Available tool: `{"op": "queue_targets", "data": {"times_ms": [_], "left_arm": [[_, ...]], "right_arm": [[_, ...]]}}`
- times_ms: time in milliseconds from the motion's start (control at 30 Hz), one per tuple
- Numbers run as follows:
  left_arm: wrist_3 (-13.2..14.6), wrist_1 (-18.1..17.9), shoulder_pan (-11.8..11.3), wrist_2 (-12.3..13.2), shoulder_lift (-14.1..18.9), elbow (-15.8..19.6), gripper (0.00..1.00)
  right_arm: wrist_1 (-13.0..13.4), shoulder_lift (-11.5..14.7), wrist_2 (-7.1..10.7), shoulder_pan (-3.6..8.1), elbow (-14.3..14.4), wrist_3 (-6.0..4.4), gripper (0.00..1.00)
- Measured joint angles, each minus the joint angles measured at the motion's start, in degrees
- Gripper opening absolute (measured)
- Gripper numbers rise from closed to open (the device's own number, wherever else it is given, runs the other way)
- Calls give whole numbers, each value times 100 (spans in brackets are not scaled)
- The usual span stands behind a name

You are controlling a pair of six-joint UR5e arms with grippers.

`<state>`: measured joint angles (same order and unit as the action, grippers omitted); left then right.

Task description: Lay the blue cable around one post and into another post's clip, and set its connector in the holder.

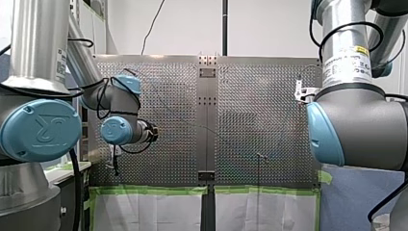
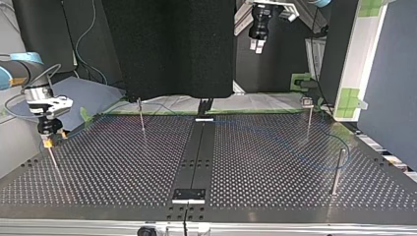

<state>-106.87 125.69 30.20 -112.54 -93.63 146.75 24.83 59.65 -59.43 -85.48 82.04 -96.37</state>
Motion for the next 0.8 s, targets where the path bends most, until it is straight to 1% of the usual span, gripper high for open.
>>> {"op": "queue_targets", "data": {"times_ms": [333, 800], "left_arm": [[6, 1, -10, 0, 0, 7, 98], [19, 14, -48, 6, 0, 9, 98]], "right_arm": [[-18, 0, -17, 7, 1, 3, 100], [47, -1, -41, 9, 1, -10, 100]]}}
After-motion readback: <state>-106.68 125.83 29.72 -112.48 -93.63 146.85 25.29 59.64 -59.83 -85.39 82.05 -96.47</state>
